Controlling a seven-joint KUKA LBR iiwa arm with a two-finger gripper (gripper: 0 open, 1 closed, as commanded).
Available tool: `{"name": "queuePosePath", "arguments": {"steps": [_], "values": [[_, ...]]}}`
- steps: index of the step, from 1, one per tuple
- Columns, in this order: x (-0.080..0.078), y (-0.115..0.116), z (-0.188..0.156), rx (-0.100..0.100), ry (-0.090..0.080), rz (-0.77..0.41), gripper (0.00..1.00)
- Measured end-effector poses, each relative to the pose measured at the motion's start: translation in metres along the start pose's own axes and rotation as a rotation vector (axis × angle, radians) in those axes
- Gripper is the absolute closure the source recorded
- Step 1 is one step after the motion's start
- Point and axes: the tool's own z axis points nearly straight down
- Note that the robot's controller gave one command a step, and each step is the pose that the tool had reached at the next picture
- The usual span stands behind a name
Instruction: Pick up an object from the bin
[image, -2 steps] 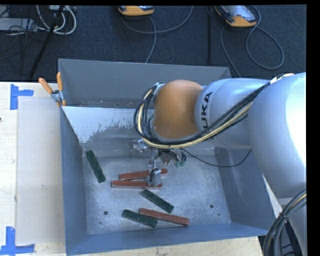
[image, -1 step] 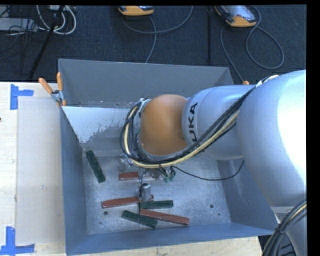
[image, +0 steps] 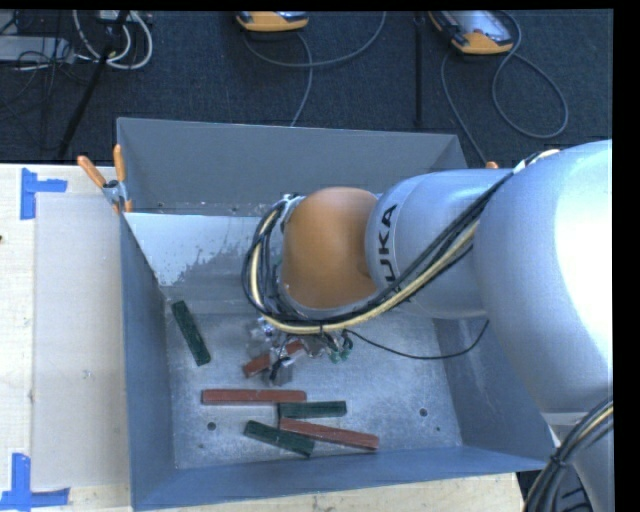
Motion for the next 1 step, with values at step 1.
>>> {"name": "queuePosePath", "arguments": {"steps": [1], "values": [[0.0388, 0.0160, -0.1445, 0.002, -0.005, -0.049, 1.00]]}}
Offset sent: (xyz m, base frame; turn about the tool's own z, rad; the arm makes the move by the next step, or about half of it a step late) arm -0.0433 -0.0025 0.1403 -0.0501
